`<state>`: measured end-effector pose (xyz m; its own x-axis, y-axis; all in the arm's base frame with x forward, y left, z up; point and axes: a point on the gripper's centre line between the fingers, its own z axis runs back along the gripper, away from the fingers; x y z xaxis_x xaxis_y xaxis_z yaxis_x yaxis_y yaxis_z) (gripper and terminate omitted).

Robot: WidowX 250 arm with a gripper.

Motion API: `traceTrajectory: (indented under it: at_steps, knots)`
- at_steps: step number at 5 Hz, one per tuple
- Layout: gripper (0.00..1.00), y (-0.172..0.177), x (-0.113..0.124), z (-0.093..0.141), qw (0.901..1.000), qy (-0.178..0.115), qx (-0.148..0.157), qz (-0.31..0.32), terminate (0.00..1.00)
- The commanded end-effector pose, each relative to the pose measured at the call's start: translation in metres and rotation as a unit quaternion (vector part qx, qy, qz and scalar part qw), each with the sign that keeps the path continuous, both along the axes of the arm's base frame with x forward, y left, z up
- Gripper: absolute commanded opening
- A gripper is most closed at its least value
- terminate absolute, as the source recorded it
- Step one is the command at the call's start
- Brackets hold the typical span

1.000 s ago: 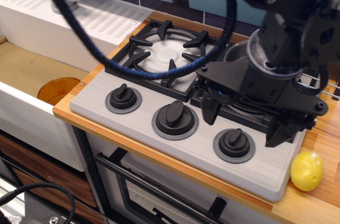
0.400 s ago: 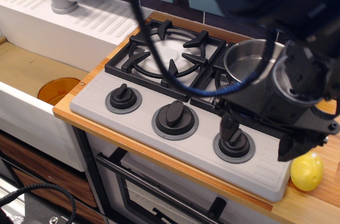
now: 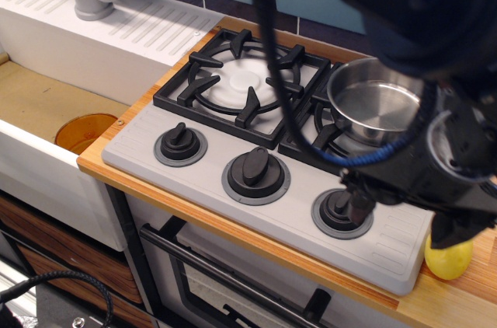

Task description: Put potato in pot or pan an put pot or pan on stove

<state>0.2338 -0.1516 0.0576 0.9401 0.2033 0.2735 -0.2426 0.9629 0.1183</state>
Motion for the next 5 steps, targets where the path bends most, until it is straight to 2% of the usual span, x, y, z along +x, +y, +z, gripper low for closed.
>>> traceTrajectory:
  at_steps: [1, 3, 5]
  knots:
    - [1.0, -0.025, 0.003, 0.007, 0.9993, -0.028, -0.023, 0.01, 0.0]
    - [1.0, -0.043, 0.004, -0.006, 0.9973, -0.056, -0.044, 0.02, 0.0]
    - [1.0, -0.053, 0.008, -0.016, 0.9963, -0.072, -0.038, 0.027, 0.0]
